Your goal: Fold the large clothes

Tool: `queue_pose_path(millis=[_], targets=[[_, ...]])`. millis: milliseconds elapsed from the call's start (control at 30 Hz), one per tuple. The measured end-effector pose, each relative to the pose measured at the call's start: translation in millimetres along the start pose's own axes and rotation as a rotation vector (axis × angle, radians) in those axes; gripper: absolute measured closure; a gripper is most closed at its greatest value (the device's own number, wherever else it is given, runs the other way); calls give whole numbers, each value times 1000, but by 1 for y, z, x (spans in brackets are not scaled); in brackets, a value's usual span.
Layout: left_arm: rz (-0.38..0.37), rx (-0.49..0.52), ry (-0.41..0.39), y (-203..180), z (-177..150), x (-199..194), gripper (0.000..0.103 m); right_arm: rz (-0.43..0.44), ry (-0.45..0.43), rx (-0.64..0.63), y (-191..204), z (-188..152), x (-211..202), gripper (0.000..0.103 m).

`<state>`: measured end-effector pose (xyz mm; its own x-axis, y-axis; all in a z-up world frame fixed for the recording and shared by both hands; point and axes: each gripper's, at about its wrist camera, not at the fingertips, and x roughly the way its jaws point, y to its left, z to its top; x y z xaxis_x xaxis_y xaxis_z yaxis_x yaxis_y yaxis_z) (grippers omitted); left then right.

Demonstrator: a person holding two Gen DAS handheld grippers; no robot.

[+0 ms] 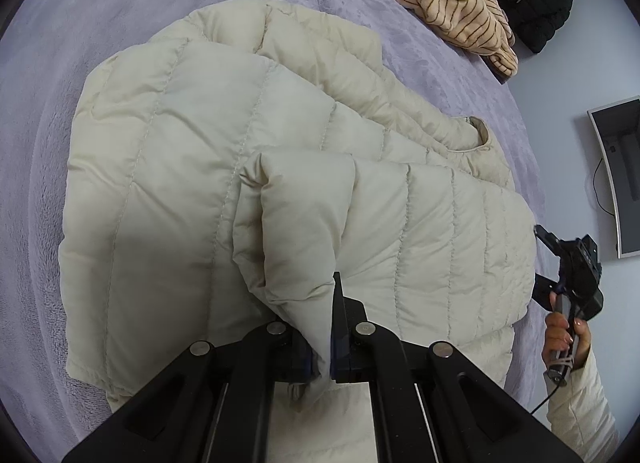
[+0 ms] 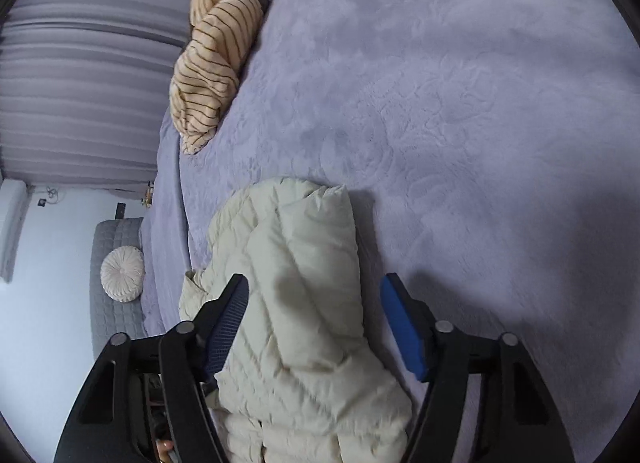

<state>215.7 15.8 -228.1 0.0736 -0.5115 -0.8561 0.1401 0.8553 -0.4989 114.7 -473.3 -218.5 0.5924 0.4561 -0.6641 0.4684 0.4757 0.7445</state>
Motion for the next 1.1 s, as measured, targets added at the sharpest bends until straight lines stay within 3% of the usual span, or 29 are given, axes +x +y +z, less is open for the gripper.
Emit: queue_pose_path(millis=[67,133,233,400,600,767,933,1100], targets=[[7,0,0,-1,1,0,97,8,47,18,-3,11,23,42],[18,9,-6,-5,1,0,97,11,87,-2,1,14,35,77],[15,35,-11,-14,0,0,97,-69,79,-117,19,14,37,89],[-5,29,-2,-13,0,10,97,-239,33,-201,7,25,40,91],[9,41,1,-14,0,9,97,-299,-24,-211,8,25,36,91],[12,39,5,-16,2,9,97,-305,-96,-181,21,10,-11,91],[22,42,3,-19,3,10,97,-206,15,-321,61,-37,-20,90],[35,63,-2,-22,4,8,97,-320,114,-373,49,-69,20,90]])
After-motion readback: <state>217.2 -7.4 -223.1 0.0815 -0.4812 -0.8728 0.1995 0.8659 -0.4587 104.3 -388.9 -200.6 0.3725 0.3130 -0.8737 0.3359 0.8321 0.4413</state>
